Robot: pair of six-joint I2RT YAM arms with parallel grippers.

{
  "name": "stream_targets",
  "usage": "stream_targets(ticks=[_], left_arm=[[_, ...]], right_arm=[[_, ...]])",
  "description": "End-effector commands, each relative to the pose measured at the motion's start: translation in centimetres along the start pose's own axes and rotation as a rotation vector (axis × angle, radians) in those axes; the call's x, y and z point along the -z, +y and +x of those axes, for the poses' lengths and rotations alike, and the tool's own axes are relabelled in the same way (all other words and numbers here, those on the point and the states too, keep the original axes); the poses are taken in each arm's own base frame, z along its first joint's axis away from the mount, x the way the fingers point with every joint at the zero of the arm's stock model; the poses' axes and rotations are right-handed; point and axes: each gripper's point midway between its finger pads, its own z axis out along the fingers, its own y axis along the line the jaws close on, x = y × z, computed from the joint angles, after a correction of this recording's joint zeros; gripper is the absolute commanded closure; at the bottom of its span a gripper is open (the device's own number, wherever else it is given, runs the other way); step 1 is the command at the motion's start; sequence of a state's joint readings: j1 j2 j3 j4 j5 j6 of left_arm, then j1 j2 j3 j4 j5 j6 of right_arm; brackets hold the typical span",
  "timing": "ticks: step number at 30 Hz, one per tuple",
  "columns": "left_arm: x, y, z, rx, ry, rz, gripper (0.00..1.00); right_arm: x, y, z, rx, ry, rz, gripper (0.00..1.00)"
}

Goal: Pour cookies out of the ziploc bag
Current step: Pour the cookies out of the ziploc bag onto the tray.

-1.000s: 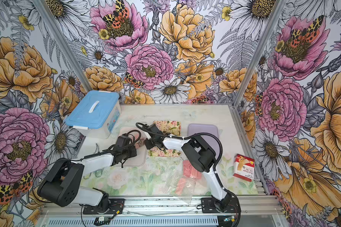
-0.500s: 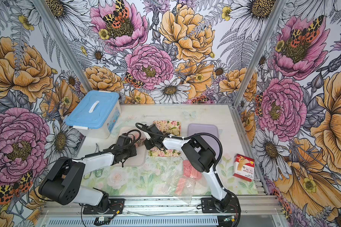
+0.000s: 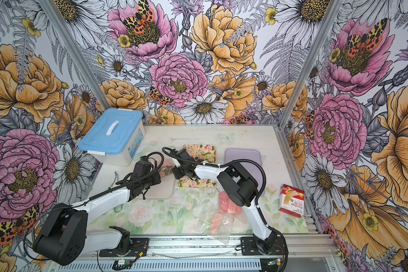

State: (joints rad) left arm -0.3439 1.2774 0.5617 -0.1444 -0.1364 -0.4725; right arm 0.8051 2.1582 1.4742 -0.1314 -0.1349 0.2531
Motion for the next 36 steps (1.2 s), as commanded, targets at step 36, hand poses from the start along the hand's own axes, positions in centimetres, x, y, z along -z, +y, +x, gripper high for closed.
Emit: stream_targets(ticks=[36], left_arm=[[-4.2, -1.8, 2.4, -0.052, 0.101, 0.056, 0.68]], right_arm=[[1.3, -2.0, -1.8, -0.021, -0.046, 0.04, 1.0]])
